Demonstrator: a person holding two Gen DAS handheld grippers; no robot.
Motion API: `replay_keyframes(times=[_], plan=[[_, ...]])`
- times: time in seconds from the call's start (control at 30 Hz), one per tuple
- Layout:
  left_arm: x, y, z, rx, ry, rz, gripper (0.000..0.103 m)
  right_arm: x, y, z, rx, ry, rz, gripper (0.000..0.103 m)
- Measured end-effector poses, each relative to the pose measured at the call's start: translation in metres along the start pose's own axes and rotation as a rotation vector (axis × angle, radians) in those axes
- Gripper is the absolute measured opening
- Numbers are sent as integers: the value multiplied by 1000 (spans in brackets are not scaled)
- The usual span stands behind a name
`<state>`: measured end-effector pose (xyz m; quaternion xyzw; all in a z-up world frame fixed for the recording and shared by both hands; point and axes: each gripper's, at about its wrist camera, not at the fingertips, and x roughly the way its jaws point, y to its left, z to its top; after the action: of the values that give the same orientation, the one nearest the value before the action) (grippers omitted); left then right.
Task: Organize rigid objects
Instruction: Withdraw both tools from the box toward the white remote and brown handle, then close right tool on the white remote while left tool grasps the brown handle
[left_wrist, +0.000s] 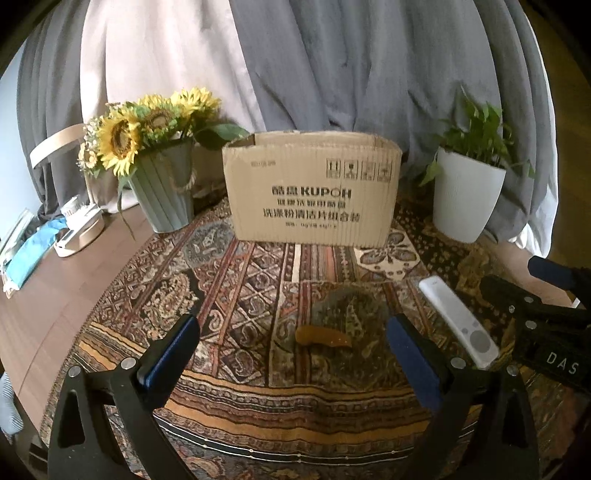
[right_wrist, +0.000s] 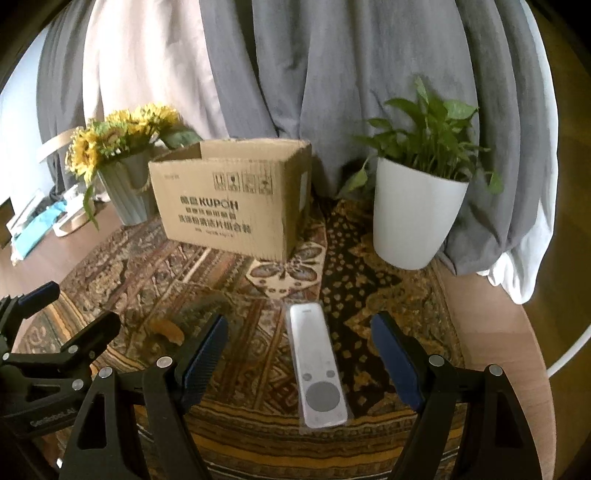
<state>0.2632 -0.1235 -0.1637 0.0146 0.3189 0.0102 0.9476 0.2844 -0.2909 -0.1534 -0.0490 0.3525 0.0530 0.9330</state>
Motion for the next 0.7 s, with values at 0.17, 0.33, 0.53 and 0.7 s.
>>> replay_keyframes(times=[0.17,0.33,0.53,0.7], plan=[[13,-8,-6,42,2,12,103,16,-4,-10,-8,27,-3,81],[27,-14,-9,62,22,1,103,30,-11,-17,6,60,0,81],[41,-20,-10,66,59,-16,103,43,-17,-21,26,106,1,81],[56,-21,-10,52,100,-19,103,55,-20,-24,35,138,17,80]])
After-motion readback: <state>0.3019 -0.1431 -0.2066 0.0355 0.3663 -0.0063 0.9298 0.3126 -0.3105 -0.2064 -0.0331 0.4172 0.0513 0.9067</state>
